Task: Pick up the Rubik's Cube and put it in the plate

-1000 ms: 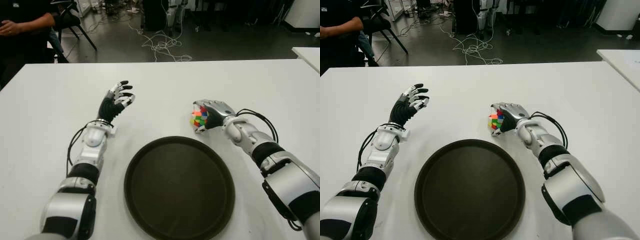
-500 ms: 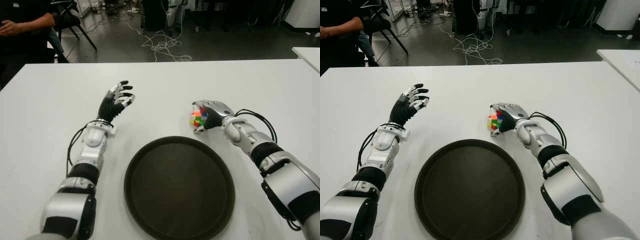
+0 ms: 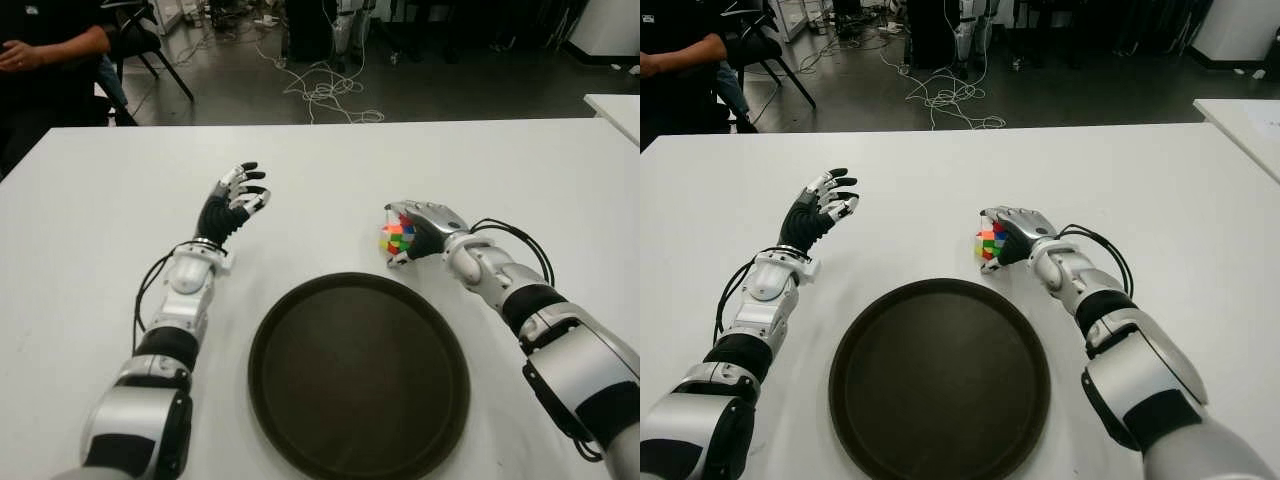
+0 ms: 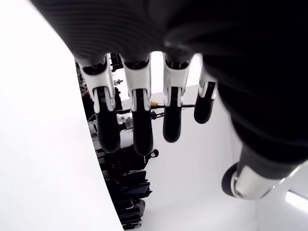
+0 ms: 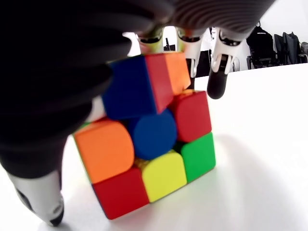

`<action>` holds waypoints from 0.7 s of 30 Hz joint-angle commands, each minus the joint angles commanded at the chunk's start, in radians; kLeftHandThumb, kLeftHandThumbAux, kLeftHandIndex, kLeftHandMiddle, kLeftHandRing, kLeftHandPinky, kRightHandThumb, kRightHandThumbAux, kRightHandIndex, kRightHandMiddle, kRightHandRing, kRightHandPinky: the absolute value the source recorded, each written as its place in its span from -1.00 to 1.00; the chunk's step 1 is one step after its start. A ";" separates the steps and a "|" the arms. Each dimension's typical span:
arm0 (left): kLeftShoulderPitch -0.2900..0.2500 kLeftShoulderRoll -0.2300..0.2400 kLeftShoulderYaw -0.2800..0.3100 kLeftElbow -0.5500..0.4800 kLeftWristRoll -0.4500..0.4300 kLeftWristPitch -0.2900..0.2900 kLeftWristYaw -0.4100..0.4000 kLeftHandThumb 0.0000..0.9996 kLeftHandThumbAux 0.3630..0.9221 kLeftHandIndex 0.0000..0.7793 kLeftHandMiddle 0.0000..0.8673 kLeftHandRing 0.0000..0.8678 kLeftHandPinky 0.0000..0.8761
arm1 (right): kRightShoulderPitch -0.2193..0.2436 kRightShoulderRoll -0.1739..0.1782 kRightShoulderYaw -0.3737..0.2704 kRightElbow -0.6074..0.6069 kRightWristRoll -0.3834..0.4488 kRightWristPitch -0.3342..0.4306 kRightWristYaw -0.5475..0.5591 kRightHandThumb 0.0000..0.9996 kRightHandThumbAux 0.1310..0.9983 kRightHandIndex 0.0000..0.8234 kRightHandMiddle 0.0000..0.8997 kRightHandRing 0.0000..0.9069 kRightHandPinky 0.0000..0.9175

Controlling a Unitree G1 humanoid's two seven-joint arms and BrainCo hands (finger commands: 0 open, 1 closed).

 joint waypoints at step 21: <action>0.005 -0.003 0.000 -0.006 0.002 -0.009 0.004 -0.74 0.00 -0.54 -0.48 -0.38 -0.22 | 0.003 -0.015 0.028 -0.012 -0.036 -0.031 -0.145 0.36 0.40 -0.01 0.01 0.06 0.12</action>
